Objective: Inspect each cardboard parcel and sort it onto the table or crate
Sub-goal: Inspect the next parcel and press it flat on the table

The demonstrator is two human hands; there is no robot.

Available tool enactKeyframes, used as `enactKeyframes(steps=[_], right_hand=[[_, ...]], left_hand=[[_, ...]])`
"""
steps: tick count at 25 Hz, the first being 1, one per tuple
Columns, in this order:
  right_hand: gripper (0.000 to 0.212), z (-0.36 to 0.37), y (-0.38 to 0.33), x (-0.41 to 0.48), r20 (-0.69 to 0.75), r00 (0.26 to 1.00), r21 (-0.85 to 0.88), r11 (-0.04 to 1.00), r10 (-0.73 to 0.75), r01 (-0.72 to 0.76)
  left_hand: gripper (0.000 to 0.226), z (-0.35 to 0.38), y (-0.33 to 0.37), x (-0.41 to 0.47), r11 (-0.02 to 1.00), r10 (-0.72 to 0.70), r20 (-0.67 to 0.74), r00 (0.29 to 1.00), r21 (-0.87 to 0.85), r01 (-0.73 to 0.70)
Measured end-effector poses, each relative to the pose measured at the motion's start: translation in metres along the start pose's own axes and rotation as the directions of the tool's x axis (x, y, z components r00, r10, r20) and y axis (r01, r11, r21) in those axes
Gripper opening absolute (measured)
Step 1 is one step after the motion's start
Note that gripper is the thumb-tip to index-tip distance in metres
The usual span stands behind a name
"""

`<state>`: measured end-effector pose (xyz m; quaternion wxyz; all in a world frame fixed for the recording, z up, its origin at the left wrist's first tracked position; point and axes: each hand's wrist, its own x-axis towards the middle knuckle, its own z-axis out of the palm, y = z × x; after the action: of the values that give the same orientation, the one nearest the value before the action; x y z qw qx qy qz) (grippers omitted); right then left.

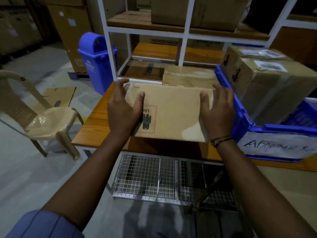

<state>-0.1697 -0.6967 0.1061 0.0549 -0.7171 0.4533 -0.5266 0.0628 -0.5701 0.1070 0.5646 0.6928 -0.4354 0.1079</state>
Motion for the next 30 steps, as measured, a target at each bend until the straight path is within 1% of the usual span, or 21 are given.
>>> enactKeyframes(steps=[1, 3, 5, 6, 8, 9, 11, 13, 19, 24, 25, 28, 30], right_hand=[[0.046, 0.001, -0.003, 0.010, 0.036, 0.999, -0.050, 0.999, 0.013, -0.011], [0.052, 0.009, -0.004, 0.022, 0.087, 0.996, -0.194, 0.981, 0.026, -0.008], [0.058, 0.019, -0.013, 0.027, 0.175, 0.984, -0.383, 0.923, 0.044, 0.027], [0.062, 0.025, -0.023, 0.026, 0.250, 0.966, -0.447, 0.893, 0.064, 0.056], [0.068, 0.041, -0.048, 0.018, 0.428, 0.902, -0.453, 0.877, 0.053, 0.163], [0.070, 0.049, -0.059, 0.012, 0.498, 0.867, -0.422, 0.876, 0.008, 0.235], [0.070, 0.061, -0.074, 0.005, 0.583, 0.807, -0.361, 0.858, -0.098, 0.364], [0.071, 0.069, -0.078, 0.004, 0.607, 0.783, -0.348, 0.840, -0.135, 0.415], [0.071, 0.077, -0.074, 0.005, 0.608, 0.785, -0.392, 0.815, -0.119, 0.427], [0.071, 0.068, -0.071, 0.017, 0.681, 0.721, -0.335, 0.821, -0.130, 0.463], [0.071, 0.065, -0.067, 0.021, 0.686, 0.718, -0.334, 0.826, -0.117, 0.454], [0.075, 0.061, -0.055, 0.025, 0.656, 0.752, -0.389, 0.826, -0.062, 0.408], [0.076, 0.062, -0.051, 0.023, 0.643, 0.764, -0.404, 0.819, -0.063, 0.408]], left_hand=[[0.046, 0.004, 0.004, 0.009, 0.999, 0.019, 0.029, 0.999, 0.025, -0.020], [0.044, 0.017, 0.007, 0.022, 0.989, 0.036, 0.147, 0.988, 0.134, -0.056], [0.055, 0.029, 0.005, 0.033, 0.936, -0.033, 0.273, 0.961, 0.347, -0.066], [0.062, 0.034, 0.004, 0.037, 0.896, -0.060, 0.312, 0.948, 0.435, -0.087], [0.072, 0.041, 0.003, 0.044, 0.853, -0.073, 0.363, 0.929, 0.505, -0.131], [0.074, 0.043, 0.001, 0.047, 0.849, -0.066, 0.378, 0.924, 0.507, -0.147], [0.075, 0.045, -0.003, 0.051, 0.842, -0.053, 0.382, 0.923, 0.514, -0.165], [0.074, 0.048, -0.005, 0.054, 0.831, -0.060, 0.387, 0.920, 0.530, -0.169], [0.075, 0.051, -0.006, 0.059, 0.828, -0.084, 0.408, 0.909, 0.536, -0.164], [0.075, 0.052, -0.006, 0.063, 0.827, -0.091, 0.419, 0.904, 0.537, -0.165], [0.075, 0.052, -0.005, 0.064, 0.826, -0.091, 0.420, 0.903, 0.538, -0.167], [0.075, 0.053, -0.006, 0.065, 0.825, -0.097, 0.422, 0.901, 0.541, -0.165], [0.075, 0.054, -0.008, 0.066, 0.825, -0.101, 0.421, 0.902, 0.542, -0.160]])
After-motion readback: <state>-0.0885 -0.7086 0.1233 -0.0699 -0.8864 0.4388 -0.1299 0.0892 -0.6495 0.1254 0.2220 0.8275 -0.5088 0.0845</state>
